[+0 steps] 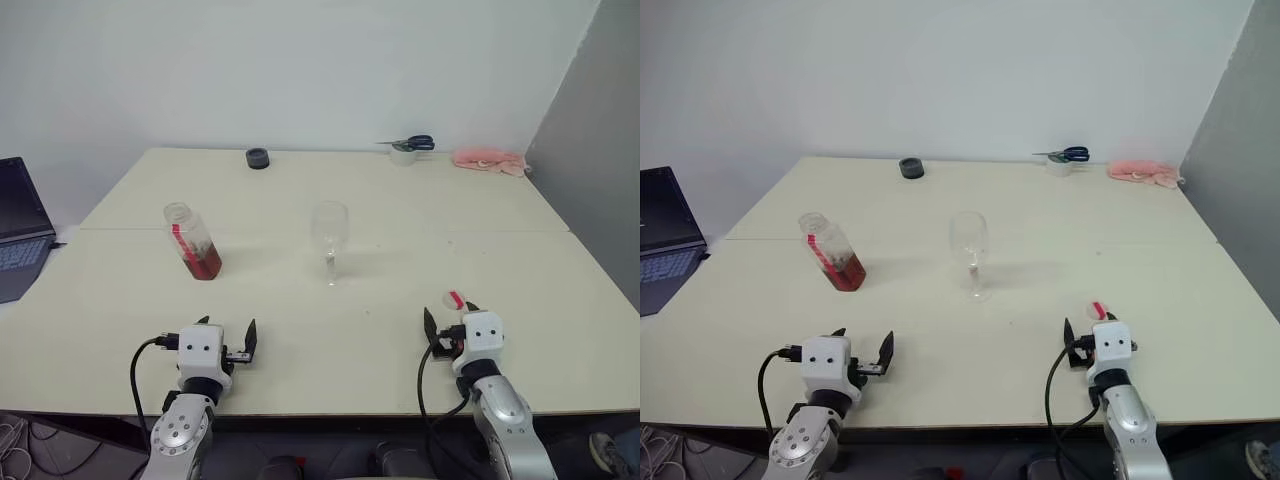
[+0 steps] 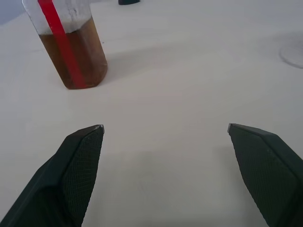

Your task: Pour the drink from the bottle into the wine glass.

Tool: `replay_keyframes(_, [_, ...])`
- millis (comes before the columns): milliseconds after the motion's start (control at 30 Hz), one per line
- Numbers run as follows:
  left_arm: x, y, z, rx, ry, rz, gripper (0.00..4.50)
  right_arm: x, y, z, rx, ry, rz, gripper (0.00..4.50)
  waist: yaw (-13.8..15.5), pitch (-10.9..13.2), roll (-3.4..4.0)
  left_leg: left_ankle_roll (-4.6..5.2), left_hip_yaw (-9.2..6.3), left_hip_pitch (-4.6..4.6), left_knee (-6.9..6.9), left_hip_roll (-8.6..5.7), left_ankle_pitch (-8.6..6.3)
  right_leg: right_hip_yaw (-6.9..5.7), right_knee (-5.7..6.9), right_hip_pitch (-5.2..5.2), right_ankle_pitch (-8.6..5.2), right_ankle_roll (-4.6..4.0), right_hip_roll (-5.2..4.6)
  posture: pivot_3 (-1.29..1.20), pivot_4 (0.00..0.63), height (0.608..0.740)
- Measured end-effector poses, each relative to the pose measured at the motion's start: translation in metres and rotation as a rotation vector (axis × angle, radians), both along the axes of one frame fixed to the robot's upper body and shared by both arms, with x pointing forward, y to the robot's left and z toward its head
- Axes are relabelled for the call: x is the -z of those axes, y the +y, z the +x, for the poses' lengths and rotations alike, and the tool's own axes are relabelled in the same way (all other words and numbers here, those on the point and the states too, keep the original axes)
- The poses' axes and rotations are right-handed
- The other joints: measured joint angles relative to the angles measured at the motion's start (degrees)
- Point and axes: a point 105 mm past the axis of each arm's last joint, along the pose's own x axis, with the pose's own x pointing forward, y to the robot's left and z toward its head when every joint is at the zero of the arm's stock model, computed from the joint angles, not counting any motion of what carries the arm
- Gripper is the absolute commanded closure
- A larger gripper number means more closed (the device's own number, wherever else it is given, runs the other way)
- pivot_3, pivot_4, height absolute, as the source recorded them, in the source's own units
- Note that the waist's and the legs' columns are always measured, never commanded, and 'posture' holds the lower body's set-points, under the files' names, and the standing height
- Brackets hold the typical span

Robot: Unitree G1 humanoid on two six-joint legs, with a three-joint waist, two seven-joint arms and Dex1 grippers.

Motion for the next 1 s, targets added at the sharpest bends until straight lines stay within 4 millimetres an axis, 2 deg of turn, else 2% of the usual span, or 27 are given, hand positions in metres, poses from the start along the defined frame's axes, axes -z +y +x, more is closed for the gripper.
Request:
replay_keyframes(433, [-0.005, -0.015, -0.002, -0.016, -0.052, 0.006, 0.00, -0.009, -0.015, -0.021, 0.080, -0.016, -0.030, 0.02, 0.1, -0.4, 0.24, 0.01, 0.06, 0.07, 0.01, 0.00, 0.00, 0.06, 0.00, 0.10, -0.11, -0.19, 0.01, 0.00, 0.000, 0.740])
replay_keyframes(467, [-0.005, -0.015, -0.002, -0.022, -0.058, 0.006, 0.00, -0.010, -0.016, -0.022, 0.084, -0.021, -0.033, 0.02, 0.1, -0.4, 0.23, 0.01, 0.06, 0.08, 0.02, 0.00, 0.00, 0.06, 0.00, 0.11, -0.11, -0.19, 0.01, 0.00, 0.150, 0.740])
replay_keyframes(500, [-0.003, -0.015, -0.002, -0.023, -0.052, 0.003, 0.00, -0.009, -0.015, -0.022, 0.082, -0.016, -0.031, 0.02, 0.2, 1.1, -0.12, 0.05, 0.04, 0.23, 0.03, 0.00, -0.03, 0.06, -0.07, 0.07, -0.21, -0.36, 0.00, 0.00, 0.150, 0.740])
replay_keyframes(533, [0.002, -0.014, -0.002, -0.025, -0.031, -0.001, 0.00, -0.004, -0.014, -0.019, 0.076, 0.003, -0.029, 0.02, 0.2, 2.5, -0.06, 0.10, -0.01, 0.98, 0.07, 0.02, -0.07, 0.15, -0.03, 0.51, -0.29, -0.43, -0.05, 0.00, 0.150, 0.740])
replay_keyframes(567, [0.009, -0.013, -0.003, -0.025, -0.003, -0.009, 0.00, 0.003, -0.011, -0.019, 0.059, 0.033, -0.022, 0.02, 0.1, 3.6, -0.12, 0.12, -0.02, 0.79, 0.01, 0.04, -0.06, 0.14, -0.06, 0.48, -0.30, -0.43, -0.04, 0.00, 0.150, 0.740])
replay_keyframes(600, [0.006, -0.012, -0.003, -0.020, -0.010, -0.012, 0.00, 0.000, -0.010, -0.018, 0.046, 0.024, -0.016, 0.02, 0.1, 4.0, -0.13, 0.14, -0.01, 0.74, -0.04, 0.05, -0.05, 0.14, -0.06, 0.50, -0.30, -0.43, -0.04, 0.00, 0.150, 0.740])
replay_keyframes(700, [0.003, -0.008, 0.000, -0.002, -0.012, -0.012, 0.00, -0.004, -0.006, -0.010, 0.003, 0.024, -0.019, 0.02, 0.0, 4.7, -0.10, 0.16, 0.05, 0.88, 0.00, 0.08, -0.04, 0.28, -0.04, 0.52, -0.30, -0.44, -0.23, 0.00, 0.150, 0.740])
replay_keyframes(1000, [-0.005, 0.008, 0.006, 0.030, -0.009, -0.025, 0.00, -0.015, 0.015, 0.011, -0.168, 0.032, 0.003, 0.02, 0.0, 5.7, -0.08, 0.25, 0.05, 0.57, -0.08, 0.04, -0.09, 0.14, 0.00, 0.45, -0.29, -0.44, -0.02, 0.00, 0.150, 0.740])
